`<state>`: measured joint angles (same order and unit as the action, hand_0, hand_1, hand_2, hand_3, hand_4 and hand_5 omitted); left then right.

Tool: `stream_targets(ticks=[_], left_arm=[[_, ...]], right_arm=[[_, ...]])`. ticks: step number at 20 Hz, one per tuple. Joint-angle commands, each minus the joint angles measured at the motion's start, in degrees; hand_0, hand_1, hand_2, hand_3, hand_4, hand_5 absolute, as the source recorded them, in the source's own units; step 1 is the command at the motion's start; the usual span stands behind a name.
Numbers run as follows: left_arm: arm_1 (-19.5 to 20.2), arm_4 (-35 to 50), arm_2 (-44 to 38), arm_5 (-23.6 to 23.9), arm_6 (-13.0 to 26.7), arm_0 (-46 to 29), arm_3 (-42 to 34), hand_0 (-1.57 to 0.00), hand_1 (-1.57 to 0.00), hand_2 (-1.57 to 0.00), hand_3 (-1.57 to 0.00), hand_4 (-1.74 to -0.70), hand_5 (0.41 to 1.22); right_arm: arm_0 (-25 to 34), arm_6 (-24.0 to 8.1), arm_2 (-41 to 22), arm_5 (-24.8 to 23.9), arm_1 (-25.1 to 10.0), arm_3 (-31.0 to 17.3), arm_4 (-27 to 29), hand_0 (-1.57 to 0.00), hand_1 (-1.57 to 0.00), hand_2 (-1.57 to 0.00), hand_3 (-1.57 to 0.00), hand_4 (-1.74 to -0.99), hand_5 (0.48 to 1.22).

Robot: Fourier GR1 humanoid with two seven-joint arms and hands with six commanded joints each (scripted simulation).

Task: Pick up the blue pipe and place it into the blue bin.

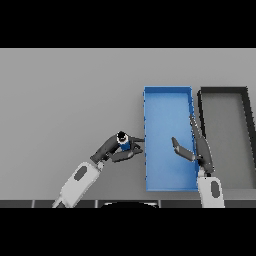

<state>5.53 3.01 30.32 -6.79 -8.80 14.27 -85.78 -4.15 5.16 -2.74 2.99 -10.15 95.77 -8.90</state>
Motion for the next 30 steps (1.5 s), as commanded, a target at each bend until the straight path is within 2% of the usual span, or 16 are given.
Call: stream_targets(ticks=[1, 3, 7, 8, 11, 13, 14, 15, 16, 17, 18, 19, 21, 25, 30], left_arm=[[-0.5, 0.1, 0.1, -0.3, 1.0, 0.8, -0.8, -1.55, -1.56, -1.56, -1.56, -1.47, 1.215], [0.0, 0.4, 0.1, -1.4, 2.2, 0.9, -3.6, -1.56, -1.56, -1.56, -1.56, -1.47, 1.217], [-1.2, -1.0, 0.3, -2.4, 5.2, 1.4, -3.3, -1.57, -1.57, -1.57, -1.57, -1.47, 1.22], [-1.2, -1.1, -0.1, -2.7, 5.1, 1.4, -3.3, -1.57, -1.57, -1.57, -1.57, -1.47, 1.22], [-1.3, -1.2, -0.7, -3.7, 4.6, 0.9, -3.3, -1.57, -1.57, -1.57, -1.57, -1.47, 1.22], [-1.7, -2.1, -1.2, -3.6, 4.6, 0.9, -2.6, -1.57, -1.57, -1.57, -1.57, -1.47, 1.22], [-1.8, -2.6, -1.4, -3.6, 4.1, 0.7, -2.2, -1.57, -1.57, -1.57, -1.57, -1.47, 1.22], [-2.0, -2.5, -1.4, -4.1, 4.0, 0.7, -2.5, -1.57, -1.57, -1.57, -1.57, -1.47, 1.22], [-2.5, -2.7, -1.3, -4.4, 4.1, 0.9, -2.4, -1.57, -1.57, -1.57, -1.57, -1.47, 1.22], [-2.7, -2.7, -1.6, -4.7, 4.6, 1.2, -2.5, -1.57, -1.57, -1.57, -1.57, -1.47, 1.221], [-2.7, -2.9, -1.7, -5.1, 4.6, 1.2, -2.7, -1.57, -1.57, -1.57, -1.57, -1.47, 1.221], [-3.1, -3.0, -1.6, -5.3, 4.5, 0.8, -3.1, -1.57, -1.57, -1.57, -1.57, -1.47, 1.221], [-3.8, -3.5, -1.6, -5.5, 5.1, 0.3, -3.4, -1.57, -1.57, -1.57, -1.57, -1.47, 1.221], [-4.2, -3.9, -2.0, -6.8, 5.8, -0.3, -4.1, -1.57, -1.57, -1.57, -1.57, -1.47, 1.221], [-5.0, -5.8, -2.8, -7.3, 6.7, 0.1, -3.6, -1.57, -1.57, -1.57, -1.57, -1.47, 1.221]], right_arm=[[-0.3, 0.4, -0.2, -0.2, 0.3, -0.5, -0.4, 0.0, 0.0, 0.0, 0.0, -1.184, 0.643], [-0.5, 0.8, -0.6, -0.4, 0.6, -0.1, -0.9, 0.0, 0.0, 0.0, 0.0, -1.17, 0.644], [-0.5, 1.6, -0.3, -0.6, 0.4, -0.5, -0.9, 0.0, 0.0, 0.0, 0.0, -1.151, 0.643], [-2.7, 2.3, -1.0, -2.2, 1.7, 1.0, -2.2, 0.0, 0.0, 0.0, 0.0, -1.145, 0.643], [-14.6, 3.7, -4.1, -10.8, 8.4, 8.3, -8.9, 0.0, 0.0, 0.0, 0.0, -1.138, 0.643], [-25.0, 5.1, -7.1, -17.2, 14.2, 13.3, -14.3, 0.0, 0.0, 0.0, 0.0, -1.188, 0.643], [-28.8, 5.6, -8.8, -19.4, 16.6, 15.1, -16.3, 0.0, 0.0, 0.0, 0.0, -1.191, 0.642], [-30.2, 4.7, -9.7, -20.8, 18.1, 16.5, -18.0, 0.0, 0.0, 0.0, 0.0, -1.184, 0.642], [-31.3, 5.3, -10.1, -21.1, 18.5, 17.5, -18.1, 0.0, 0.0, -0.02, 0.0, -1.187, 0.642], [-32.1, 8.5, -10.7, -18.9, 18.0, 20.0, -14.6, 0.0, 0.0, -0.04, 0.0, -1.195, 0.648], [-32.3, 9.5, -11.2, -15.9, 17.5, 21.8, -10.6, 0.0, -0.01, -0.07, 0.0, -1.198, 0.641], [-32.7, 8.8, -12.1, -12.2, 16.2, 24.2, -7.3, 0.0, -0.02, -0.09, 0.0, -1.202, 0.624], [-31.1, 0.4, -12.8, -6.2, 13.4, 25.5, -4.5, 0.0, -0.03, -0.12, 0.0, -1.215, 0.607], [-20.8, -12.2, -13.3, 1.7, 9.5, 29.8, -0.9, 0.0, -0.01, -0.11, 0.0, -1.247, 0.568], [-7.3, -24.5, -16.4, 6.2, 7.1, 31.1, -2.3, 0.0, 0.0, -0.07, 0.0, -1.291, 0.558]])
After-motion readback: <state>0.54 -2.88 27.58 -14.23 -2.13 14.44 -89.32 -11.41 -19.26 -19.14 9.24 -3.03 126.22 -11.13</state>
